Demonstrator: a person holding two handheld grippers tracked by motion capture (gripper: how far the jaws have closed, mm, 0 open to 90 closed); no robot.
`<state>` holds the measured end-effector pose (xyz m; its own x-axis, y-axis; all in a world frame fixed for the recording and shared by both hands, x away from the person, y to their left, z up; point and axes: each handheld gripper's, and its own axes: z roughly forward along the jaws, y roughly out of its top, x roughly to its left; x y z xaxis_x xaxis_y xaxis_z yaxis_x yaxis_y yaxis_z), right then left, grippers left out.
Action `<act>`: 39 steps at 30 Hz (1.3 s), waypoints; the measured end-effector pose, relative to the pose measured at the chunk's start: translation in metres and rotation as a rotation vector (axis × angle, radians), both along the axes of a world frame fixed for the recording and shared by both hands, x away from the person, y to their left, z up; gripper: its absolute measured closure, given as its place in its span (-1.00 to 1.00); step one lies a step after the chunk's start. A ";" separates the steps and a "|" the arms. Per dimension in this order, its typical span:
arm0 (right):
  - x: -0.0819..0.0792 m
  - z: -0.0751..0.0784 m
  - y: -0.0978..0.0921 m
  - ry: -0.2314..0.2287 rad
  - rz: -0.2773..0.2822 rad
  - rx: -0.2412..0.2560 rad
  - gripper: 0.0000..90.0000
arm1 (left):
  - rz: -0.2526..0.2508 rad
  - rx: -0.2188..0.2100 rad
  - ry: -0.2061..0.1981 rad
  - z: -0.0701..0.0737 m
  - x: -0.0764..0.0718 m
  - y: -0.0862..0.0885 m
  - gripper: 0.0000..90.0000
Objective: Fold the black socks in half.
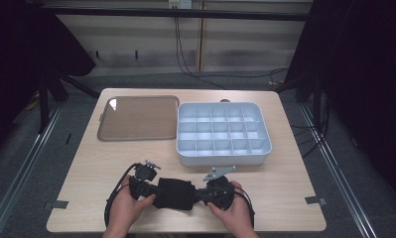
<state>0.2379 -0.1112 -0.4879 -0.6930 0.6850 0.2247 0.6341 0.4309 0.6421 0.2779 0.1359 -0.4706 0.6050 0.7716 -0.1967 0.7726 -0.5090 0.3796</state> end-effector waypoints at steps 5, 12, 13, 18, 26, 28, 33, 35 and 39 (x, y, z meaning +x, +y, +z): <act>0.000 0.000 0.001 -0.002 0.006 -0.008 0.81 | -0.007 0.013 0.003 0.001 0.000 -0.002 0.70; 0.001 0.000 -0.001 0.006 -0.001 -0.010 0.77 | 0.005 0.032 0.013 0.003 -0.001 -0.005 0.75; 0.002 0.000 -0.001 0.002 0.004 -0.001 0.76 | 0.001 0.038 0.016 0.004 -0.001 -0.005 0.75; 0.002 0.003 -0.002 -0.001 0.008 -0.004 0.72 | 0.000 0.044 0.025 0.007 0.000 -0.004 0.77; 0.004 0.013 -0.007 -0.017 -0.007 0.001 0.65 | -0.008 0.040 0.022 0.014 0.001 -0.001 0.84; 0.005 0.015 -0.008 -0.023 -0.009 -0.002 0.65 | 0.006 0.029 0.025 0.014 0.001 0.000 0.83; 0.005 0.011 -0.005 -0.012 -0.002 -0.005 0.69 | 0.035 -0.007 -0.012 0.017 0.003 0.006 0.60; 0.004 0.008 -0.004 -0.009 -0.001 -0.006 0.70 | 0.055 -0.026 -0.023 0.020 0.002 0.007 0.44; 0.003 0.006 -0.002 -0.004 0.000 0.009 0.72 | 0.054 -0.039 -0.024 0.020 0.000 0.006 0.28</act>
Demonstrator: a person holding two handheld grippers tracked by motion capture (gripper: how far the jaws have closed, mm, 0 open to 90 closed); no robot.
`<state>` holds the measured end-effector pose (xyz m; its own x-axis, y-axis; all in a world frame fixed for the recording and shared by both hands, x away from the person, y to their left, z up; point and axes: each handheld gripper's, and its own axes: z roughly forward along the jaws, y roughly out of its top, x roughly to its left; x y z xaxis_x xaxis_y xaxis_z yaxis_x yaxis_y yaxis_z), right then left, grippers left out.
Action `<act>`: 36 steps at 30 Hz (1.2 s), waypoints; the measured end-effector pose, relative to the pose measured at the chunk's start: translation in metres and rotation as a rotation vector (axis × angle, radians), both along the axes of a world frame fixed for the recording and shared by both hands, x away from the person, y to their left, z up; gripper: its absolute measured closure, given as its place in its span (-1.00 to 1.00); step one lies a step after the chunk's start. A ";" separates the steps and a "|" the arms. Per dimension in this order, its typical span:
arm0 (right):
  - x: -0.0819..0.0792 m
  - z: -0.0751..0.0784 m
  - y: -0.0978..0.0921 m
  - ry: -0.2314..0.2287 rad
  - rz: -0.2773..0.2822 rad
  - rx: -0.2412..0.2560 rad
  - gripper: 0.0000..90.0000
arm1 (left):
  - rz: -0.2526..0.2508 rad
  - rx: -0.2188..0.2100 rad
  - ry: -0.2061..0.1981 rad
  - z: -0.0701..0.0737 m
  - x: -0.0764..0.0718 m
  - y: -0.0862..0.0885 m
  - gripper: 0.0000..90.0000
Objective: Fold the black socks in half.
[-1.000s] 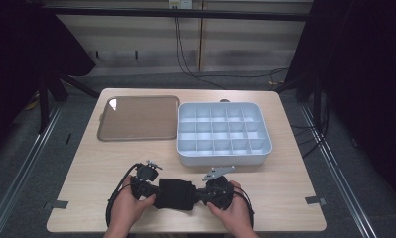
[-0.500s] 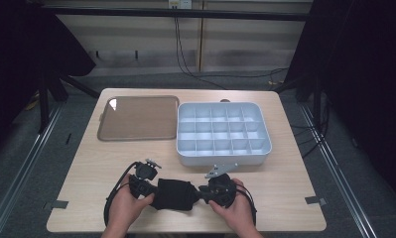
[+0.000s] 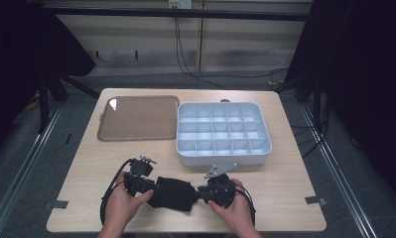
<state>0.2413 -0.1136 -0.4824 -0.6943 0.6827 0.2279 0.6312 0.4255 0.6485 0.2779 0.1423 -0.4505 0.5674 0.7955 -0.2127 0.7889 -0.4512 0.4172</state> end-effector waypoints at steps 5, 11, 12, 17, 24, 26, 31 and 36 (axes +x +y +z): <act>-0.001 -0.001 0.002 -0.007 0.007 0.001 0.72 | -0.003 0.078 -0.022 -0.005 -0.002 0.000 0.19; -0.002 -0.002 0.001 0.001 0.003 -0.006 0.73 | 0.008 0.053 0.004 -0.007 -0.002 0.006 0.17; -0.002 -0.002 0.001 0.003 0.002 -0.011 0.74 | 0.005 0.058 0.008 -0.009 -0.002 0.005 0.17; -0.003 -0.003 0.004 0.000 0.009 -0.010 0.74 | 0.013 0.056 0.036 -0.017 -0.003 0.003 0.24; -0.002 -0.002 0.005 -0.003 0.019 -0.017 0.72 | 0.007 0.041 0.061 -0.019 -0.001 0.001 0.45; -0.002 -0.001 0.005 -0.001 0.018 -0.018 0.72 | 0.005 0.030 0.066 -0.019 -0.001 0.002 0.52; -0.002 -0.001 0.005 0.001 0.015 -0.018 0.71 | 0.010 0.020 0.086 -0.019 0.000 0.002 0.65; -0.002 -0.001 0.006 0.004 0.015 -0.016 0.72 | -0.001 0.035 0.072 -0.015 -0.001 0.000 0.69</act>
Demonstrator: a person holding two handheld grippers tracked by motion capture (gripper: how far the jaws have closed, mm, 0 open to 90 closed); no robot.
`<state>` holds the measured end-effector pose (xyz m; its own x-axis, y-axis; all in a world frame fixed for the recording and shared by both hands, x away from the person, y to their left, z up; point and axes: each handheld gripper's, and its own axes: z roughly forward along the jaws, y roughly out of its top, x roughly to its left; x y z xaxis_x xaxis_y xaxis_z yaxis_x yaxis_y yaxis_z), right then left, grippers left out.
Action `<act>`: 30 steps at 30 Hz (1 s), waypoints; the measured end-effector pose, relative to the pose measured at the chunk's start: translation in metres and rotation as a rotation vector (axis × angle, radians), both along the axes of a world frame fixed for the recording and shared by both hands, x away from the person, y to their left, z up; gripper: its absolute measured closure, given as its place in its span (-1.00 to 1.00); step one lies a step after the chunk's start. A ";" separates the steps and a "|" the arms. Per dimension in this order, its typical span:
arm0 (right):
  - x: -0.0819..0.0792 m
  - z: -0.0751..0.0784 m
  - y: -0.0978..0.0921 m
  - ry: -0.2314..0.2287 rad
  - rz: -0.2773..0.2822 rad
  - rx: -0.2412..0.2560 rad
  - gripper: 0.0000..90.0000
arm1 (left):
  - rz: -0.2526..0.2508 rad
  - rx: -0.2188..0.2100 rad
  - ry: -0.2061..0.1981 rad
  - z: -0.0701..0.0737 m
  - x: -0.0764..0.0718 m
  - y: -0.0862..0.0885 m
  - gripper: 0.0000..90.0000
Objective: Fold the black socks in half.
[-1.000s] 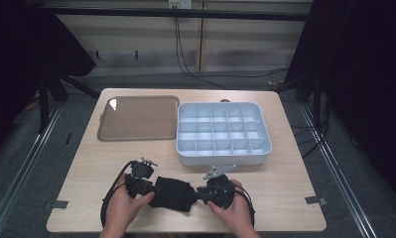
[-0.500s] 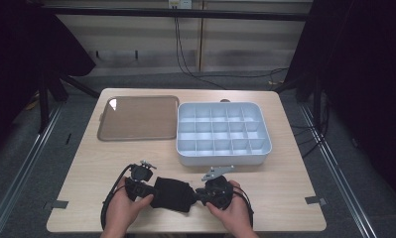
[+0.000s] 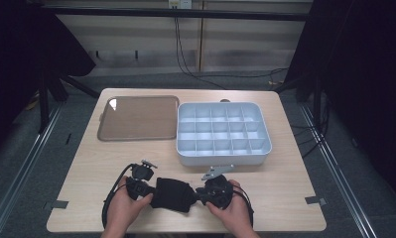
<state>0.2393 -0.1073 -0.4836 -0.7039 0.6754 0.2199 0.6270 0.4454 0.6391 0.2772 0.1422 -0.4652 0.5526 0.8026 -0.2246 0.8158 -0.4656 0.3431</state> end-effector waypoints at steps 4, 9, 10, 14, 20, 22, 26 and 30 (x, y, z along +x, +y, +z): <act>0.000 0.000 0.001 0.002 0.002 0.004 0.73 | -0.004 0.007 -0.013 0.006 -0.001 -0.002 0.70; 0.000 -0.001 0.003 0.005 0.007 0.007 0.75 | -0.008 0.008 -0.029 0.016 0.000 -0.003 0.71; 0.000 -0.001 0.003 0.007 0.007 0.007 0.76 | -0.009 0.005 -0.029 0.017 0.000 -0.004 0.71; 0.000 0.000 0.004 0.006 0.010 -0.002 0.76 | -0.010 0.004 -0.037 0.022 0.000 -0.005 0.71; 0.000 0.003 0.004 0.001 0.011 0.003 0.74 | -0.012 0.020 -0.031 0.021 0.002 -0.003 0.72; 0.000 0.007 0.002 -0.008 0.012 -0.005 0.74 | -0.018 0.026 -0.027 0.019 0.002 -0.003 0.72; 0.003 0.016 -0.003 -0.028 0.002 -0.007 0.75 | -0.017 0.016 -0.017 0.016 0.003 -0.002 0.72; 0.007 0.025 -0.005 -0.046 -0.001 -0.004 0.78 | -0.036 0.018 -0.025 0.019 0.003 -0.005 0.72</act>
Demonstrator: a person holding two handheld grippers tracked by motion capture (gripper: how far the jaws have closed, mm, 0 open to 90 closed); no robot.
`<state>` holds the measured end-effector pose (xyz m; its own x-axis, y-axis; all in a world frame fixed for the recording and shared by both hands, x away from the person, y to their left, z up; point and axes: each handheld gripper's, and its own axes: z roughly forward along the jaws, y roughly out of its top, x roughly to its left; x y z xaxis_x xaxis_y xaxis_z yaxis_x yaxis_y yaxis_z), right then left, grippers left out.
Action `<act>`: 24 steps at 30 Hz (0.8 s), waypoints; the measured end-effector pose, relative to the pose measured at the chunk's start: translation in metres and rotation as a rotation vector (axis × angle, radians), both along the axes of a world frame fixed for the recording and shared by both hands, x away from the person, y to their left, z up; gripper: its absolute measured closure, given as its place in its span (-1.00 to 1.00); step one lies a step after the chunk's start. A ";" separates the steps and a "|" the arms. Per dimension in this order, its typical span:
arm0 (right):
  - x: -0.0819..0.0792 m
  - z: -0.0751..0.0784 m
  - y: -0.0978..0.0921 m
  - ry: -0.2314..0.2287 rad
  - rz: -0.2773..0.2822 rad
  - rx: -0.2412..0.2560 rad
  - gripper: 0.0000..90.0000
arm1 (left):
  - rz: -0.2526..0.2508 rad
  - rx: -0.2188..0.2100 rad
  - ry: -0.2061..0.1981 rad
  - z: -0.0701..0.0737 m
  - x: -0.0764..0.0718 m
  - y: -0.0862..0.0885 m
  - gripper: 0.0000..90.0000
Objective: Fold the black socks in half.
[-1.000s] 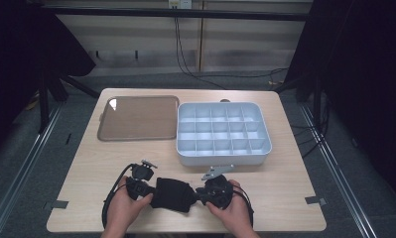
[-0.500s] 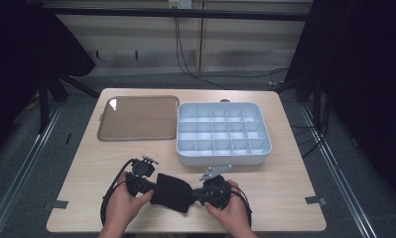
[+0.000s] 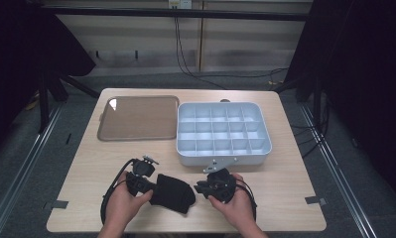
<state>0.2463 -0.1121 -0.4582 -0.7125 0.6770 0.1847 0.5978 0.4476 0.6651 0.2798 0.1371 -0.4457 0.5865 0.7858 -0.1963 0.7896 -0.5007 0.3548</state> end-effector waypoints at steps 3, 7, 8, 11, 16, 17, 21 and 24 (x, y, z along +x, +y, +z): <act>0.002 0.005 0.002 -0.007 -0.001 0.002 0.83 | -0.007 0.000 -0.004 0.003 0.000 -0.002 0.72; 0.004 0.011 0.010 -0.011 0.016 0.010 0.89 | -0.017 -0.002 -0.003 0.003 0.001 -0.004 0.72; 0.004 0.011 0.011 -0.008 0.019 0.009 0.90 | -0.014 0.000 -0.001 0.003 0.000 -0.005 0.72; 0.005 0.011 0.018 -0.006 0.036 0.000 0.91 | -0.035 -0.009 0.006 0.001 0.000 -0.007 0.72; 0.006 0.010 0.026 -0.009 0.054 0.003 0.91 | -0.055 -0.018 0.015 -0.002 -0.001 -0.016 0.73; 0.006 0.009 0.028 -0.005 0.057 0.001 0.91 | -0.065 -0.015 0.017 -0.001 -0.001 -0.017 0.73; 0.005 0.001 0.034 0.006 0.068 -0.006 0.91 | -0.071 -0.026 0.013 -0.002 -0.001 -0.024 0.73; 0.004 -0.006 0.036 0.019 0.077 -0.021 0.92 | -0.081 -0.024 0.010 0.000 -0.001 -0.025 0.72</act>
